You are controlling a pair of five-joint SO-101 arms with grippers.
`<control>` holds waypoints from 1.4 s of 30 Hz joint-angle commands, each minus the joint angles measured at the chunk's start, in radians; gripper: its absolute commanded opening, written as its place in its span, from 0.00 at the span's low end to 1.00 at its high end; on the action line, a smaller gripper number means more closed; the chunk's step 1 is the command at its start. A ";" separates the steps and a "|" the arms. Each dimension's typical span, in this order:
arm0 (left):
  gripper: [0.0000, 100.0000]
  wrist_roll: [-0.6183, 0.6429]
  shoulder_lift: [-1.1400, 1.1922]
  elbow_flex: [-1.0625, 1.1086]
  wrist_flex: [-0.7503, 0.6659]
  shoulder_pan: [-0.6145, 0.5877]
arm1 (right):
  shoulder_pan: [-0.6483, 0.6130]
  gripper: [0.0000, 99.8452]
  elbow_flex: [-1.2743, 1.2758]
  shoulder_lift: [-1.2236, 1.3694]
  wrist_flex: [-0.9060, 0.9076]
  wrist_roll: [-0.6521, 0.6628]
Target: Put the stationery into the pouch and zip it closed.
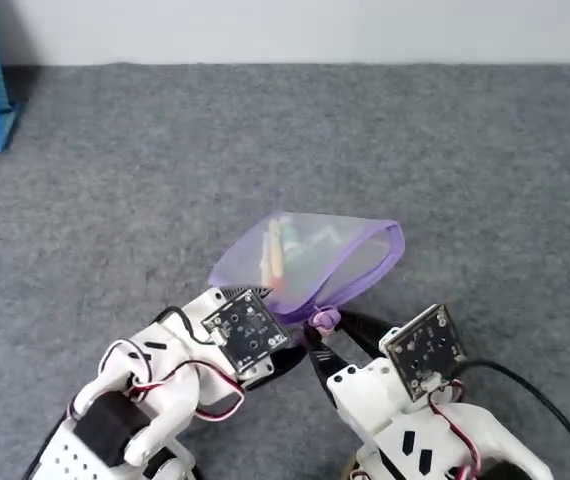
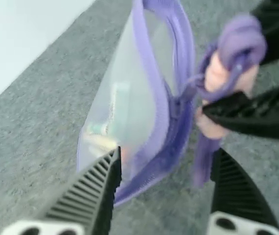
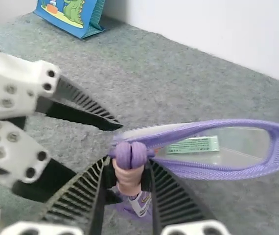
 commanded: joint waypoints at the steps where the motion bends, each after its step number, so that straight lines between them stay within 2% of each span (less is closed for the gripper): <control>1: 0.28 -0.043 -0.012 -0.101 0.058 -0.032 | 0.010 0.01 -0.068 -0.005 0.008 0.041; 6: 0.28 -0.081 -0.012 -0.105 0.058 -0.117 | 0.005 0.01 -0.071 -0.005 0.027 0.044; 10: 0.28 -0.077 -0.005 -0.096 0.037 -0.121 | 0.004 0.01 -0.071 -0.005 0.038 0.041; 19: 0.27 0.021 -0.003 0.021 -0.112 0.002 | 0.002 0.01 -0.071 -0.005 0.038 0.037; 22: 0.27 0.054 -0.003 0.035 -0.164 0.002 | 0.001 0.01 -0.071 -0.007 0.051 0.037; 27: 0.26 0.055 -0.003 0.035 -0.167 0.006 | -0.054 0.01 -0.072 -0.007 0.061 0.035; 35: 0.20 0.052 -0.011 0.065 -0.170 0.009 | -0.056 0.01 -0.072 -0.007 0.050 0.006; 42: 0.20 0.057 -0.011 0.139 -0.281 0.009 | -0.058 0.01 -0.072 -0.007 0.058 -0.029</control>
